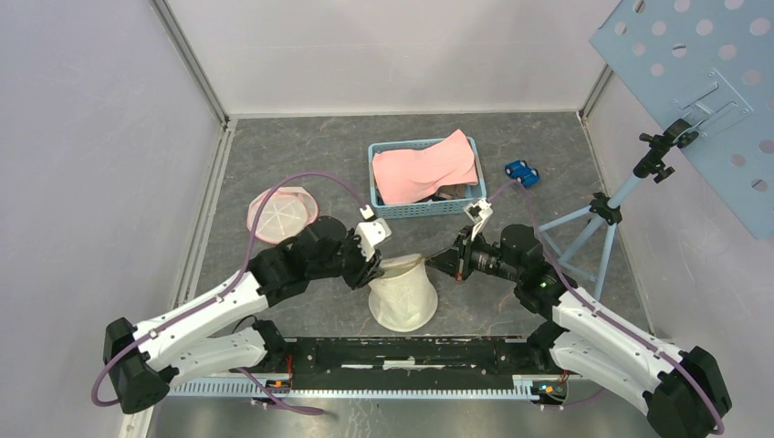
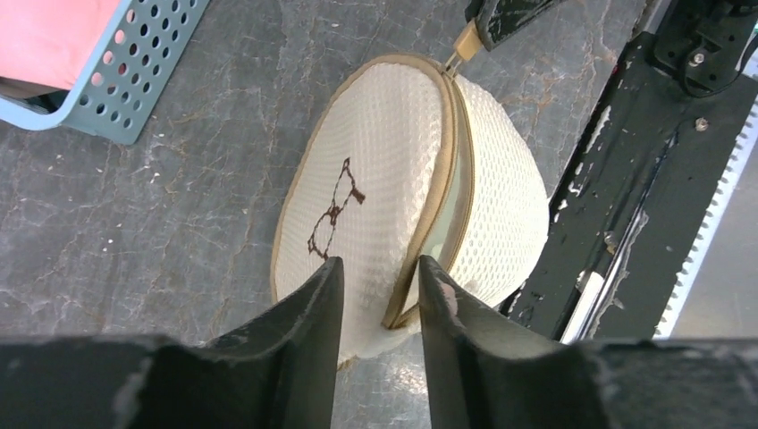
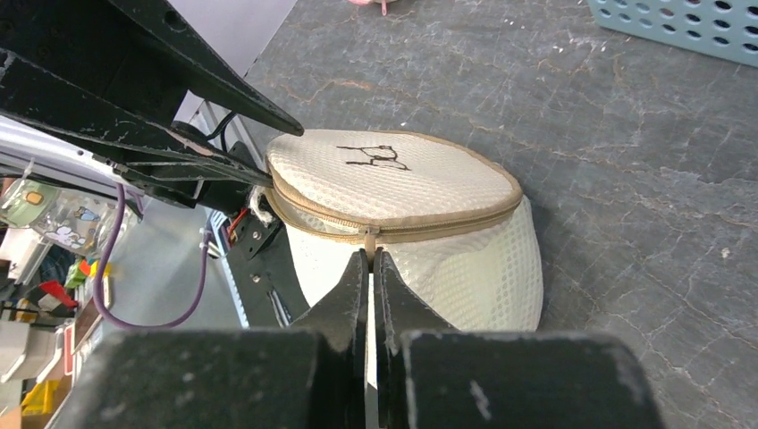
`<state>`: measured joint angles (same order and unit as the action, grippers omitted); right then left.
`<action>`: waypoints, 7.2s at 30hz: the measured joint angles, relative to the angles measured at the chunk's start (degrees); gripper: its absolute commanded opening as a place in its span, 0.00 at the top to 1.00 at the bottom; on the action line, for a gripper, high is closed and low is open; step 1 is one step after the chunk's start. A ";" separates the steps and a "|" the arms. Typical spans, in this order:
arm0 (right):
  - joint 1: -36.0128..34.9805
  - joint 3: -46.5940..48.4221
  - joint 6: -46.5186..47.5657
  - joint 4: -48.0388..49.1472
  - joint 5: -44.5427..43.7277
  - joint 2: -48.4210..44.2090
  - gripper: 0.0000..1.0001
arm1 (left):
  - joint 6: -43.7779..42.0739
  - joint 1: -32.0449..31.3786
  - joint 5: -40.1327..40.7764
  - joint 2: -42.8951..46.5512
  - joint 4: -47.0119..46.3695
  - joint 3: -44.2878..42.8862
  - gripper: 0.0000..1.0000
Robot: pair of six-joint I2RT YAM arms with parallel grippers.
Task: Unzip the laundry bag and remove the bra
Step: Unzip the laundry bag at the center of the board.
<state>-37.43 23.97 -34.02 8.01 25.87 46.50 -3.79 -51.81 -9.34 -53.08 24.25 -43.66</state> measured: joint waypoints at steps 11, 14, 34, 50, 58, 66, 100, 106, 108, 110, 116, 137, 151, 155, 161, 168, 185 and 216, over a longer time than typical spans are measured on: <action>-0.07 -1.38 -2.89 4.39 2.62 1.20 1.00 | 0.11 -0.46 -6.10 -6.47 -1.68 -3.85 0.39; -0.07 -1.38 -3.39 5.18 2.80 1.20 1.00 | 0.13 -1.44 -6.25 -9.25 -2.34 -4.96 0.43; 4.37 0.70 0.94 1.20 1.11 -1.25 1.00 | -6.93 -3.17 2.25 -6.29 -4.31 -4.98 0.82; 1.86 -6.84 -5.88 9.07 5.05 -1.07 1.00 | -3.34 -4.48 -3.26 -10.03 -3.34 -4.33 0.38; 0.72 -6.84 -6.10 9.90 4.76 -1.31 1.00 | -2.12 -6.58 -2.58 -13.86 -3.37 -5.46 0.90; 1.57 -3.06 -0.02 2.86 2.19 -1.95 1.00 | -2.25 -6.56 1.81 -7.54 -2.78 -3.28 0.93; 2.84 -1.53 3.89 -1.09 0.55 -1.42 1.00 | 0.74 -6.45 1.38 -13.44 -3.89 -6.08 0.98; 3.87 -0.39 5.95 -3.89 -0.48 -1.38 1.00 | -0.04 -6.45 4.48 -8.90 -1.66 -3.89 0.53; 4.11 -0.39 5.97 -3.80 -0.20 -1.07 1.00 | -0.04 -6.45 4.90 -8.87 -0.94 -3.89 0.48; 4.22 -0.42 5.57 -3.32 0.35 -0.46 1.00 | 0.11 -6.43 4.79 -9.49 -0.09 -4.20 0.45; 4.15 -0.46 4.28 -1.18 1.66 -0.26 1.00 | 0.24 -6.47 2.97 -13.49 -1.18 -7.96 0.36; 5.95 -0.31 4.59 -0.52 0.85 -0.48 1.00 | -0.52 -5.95 5.75 -19.43 -5.09 -10.40 0.95; 9.31 -2.95 2.25 1.55 5.27 -1.53 1.00 | -2.69 -5.27 5.57 -13.81 -2.97 -7.21 0.42; 8.28 -4.96 0.20 2.95 5.88 -1.51 1.00 | -2.05 -5.29 2.21 -13.25 -3.48 -7.56 0.40; 6.75 -5.14 -1.36 5.27 6.12 -1.44 1.00 | -1.18 -5.33 1.03 -18.71 -3.74 -10.91 0.45; 6.67 -5.14 -1.55 5.57 6.03 -1.40 1.00 | 0.17 -5.57 0.17 -22.84 -4.09 -12.00 0.81; 10.23 -1.88 3.19 0.15 5.92 -0.94 1.00 | -1.62 -4.13 6.32 -13.25 -0.96 -7.85 0.44; 10.62 -2.32 1.99 0.50 5.46 -1.49 1.00 | 16.44 -6.56 3.91 -28.61 -5.31 -16.72 0.97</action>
<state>-26.81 21.65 -32.03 8.51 31.33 45.01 12.64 -58.37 -5.43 -81.69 18.94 -60.38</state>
